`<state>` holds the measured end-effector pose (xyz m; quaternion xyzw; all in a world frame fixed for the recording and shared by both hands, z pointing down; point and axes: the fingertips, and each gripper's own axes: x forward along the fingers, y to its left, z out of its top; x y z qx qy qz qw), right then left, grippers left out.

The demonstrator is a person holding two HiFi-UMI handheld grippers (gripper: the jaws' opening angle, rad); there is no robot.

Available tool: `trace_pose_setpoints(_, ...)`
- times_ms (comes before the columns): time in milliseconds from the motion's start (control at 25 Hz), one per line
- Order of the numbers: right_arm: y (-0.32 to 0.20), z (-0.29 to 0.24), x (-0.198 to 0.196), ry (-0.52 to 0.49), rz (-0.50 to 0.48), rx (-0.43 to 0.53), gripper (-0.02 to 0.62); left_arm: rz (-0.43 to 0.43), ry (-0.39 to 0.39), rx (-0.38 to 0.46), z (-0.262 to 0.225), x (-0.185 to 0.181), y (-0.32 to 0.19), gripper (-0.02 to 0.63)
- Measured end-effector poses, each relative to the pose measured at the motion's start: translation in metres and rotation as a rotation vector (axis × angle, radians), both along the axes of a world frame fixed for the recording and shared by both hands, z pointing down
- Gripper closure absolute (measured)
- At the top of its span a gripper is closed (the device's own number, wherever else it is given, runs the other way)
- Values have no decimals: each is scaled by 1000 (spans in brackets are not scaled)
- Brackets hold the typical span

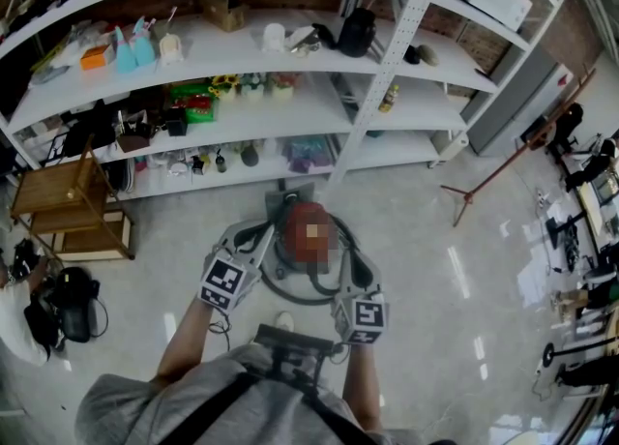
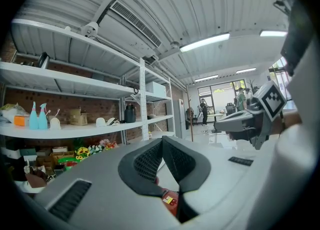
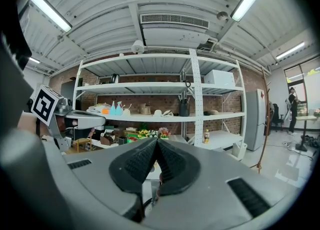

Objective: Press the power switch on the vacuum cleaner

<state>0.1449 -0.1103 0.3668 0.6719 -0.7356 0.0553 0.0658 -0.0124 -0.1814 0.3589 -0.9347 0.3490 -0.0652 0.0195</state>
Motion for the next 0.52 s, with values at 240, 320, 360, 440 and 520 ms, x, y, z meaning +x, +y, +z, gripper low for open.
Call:
trace_pose_setpoints(240, -1, 2, -4, -3, -6, -2, 586, -1, 2, 1, 1, -2, -1, 600)
trace_pose_setpoints(320, 0, 2, -3, -4, -6, -2, 586, -1, 3, 1, 0, -2, 0, 600)
trace_pose_setpoints(360, 0, 2, -3, -5, -6, -2, 586, -1, 3, 1, 0, -2, 0, 600)
trace_pose_setpoints(440, 1, 2, -3, -8, -6, -2, 586, 0, 5, 0, 0, -1, 1, 600)
trace_pose_setpoints(520, 1, 3, -2, -8, -4, -2, 586, 0, 5, 0, 0, -1, 1, 600)
